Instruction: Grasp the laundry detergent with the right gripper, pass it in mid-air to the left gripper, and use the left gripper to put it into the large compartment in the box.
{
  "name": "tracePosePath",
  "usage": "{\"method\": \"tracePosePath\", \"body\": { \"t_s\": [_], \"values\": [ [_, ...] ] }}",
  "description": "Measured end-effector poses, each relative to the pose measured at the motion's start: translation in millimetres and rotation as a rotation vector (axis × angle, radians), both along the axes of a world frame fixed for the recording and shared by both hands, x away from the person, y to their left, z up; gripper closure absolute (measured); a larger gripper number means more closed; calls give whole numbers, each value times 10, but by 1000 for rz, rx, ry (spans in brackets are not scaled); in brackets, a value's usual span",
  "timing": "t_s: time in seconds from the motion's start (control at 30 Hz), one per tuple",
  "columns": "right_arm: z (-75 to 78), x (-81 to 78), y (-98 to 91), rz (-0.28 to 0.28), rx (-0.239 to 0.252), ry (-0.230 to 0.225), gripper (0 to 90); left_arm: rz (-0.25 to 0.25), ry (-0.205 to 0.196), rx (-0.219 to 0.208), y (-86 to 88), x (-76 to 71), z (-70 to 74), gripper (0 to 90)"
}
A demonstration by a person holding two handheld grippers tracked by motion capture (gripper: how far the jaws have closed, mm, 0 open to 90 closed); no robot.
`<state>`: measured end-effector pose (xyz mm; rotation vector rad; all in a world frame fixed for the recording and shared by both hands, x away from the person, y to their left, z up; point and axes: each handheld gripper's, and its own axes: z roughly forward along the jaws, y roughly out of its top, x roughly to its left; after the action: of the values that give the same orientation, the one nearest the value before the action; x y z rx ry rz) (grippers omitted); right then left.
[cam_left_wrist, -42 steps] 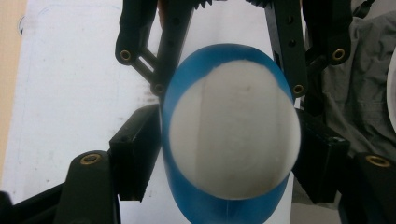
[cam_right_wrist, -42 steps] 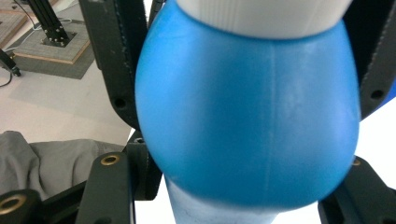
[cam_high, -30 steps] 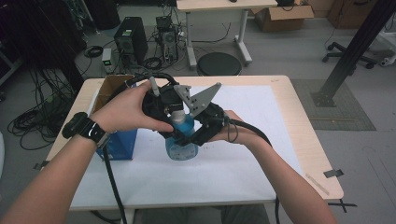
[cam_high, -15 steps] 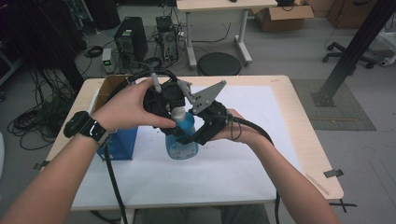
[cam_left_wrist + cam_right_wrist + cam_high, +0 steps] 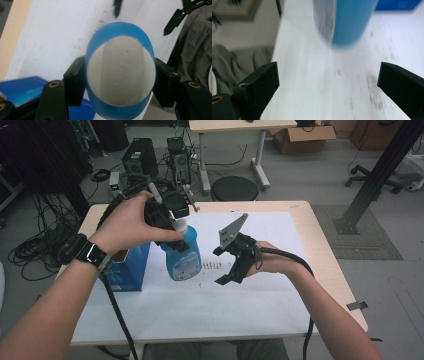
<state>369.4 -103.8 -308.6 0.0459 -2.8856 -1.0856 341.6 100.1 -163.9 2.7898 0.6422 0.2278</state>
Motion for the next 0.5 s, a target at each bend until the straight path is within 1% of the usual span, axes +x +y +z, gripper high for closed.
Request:
{"method": "tracePosePath", "body": {
  "t_s": [0.07,0.1,0.17,0.2,0.3,0.37,0.5],
  "values": [
    [-55,8,-74,-2,-57,4,43,49,-5,4,40,34,46,380],
    [-77,11,-113,-8,-81,-3,47,82,-7,5,60,48,70,380],
    [-110,21,-202,-23,-125,-1,53,137,-15,3,104,78,125,380],
    [-122,27,-250,-28,-142,-1,57,173,-15,1,130,96,158,380],
    [-153,56,-400,-60,-180,-14,57,289,-14,-25,236,152,273,380],
    [-176,70,-496,-79,-191,-18,60,370,-20,-42,330,182,371,380],
    [-208,70,-651,-120,-234,-37,70,515,-8,-69,524,230,522,381]
  ]
}}
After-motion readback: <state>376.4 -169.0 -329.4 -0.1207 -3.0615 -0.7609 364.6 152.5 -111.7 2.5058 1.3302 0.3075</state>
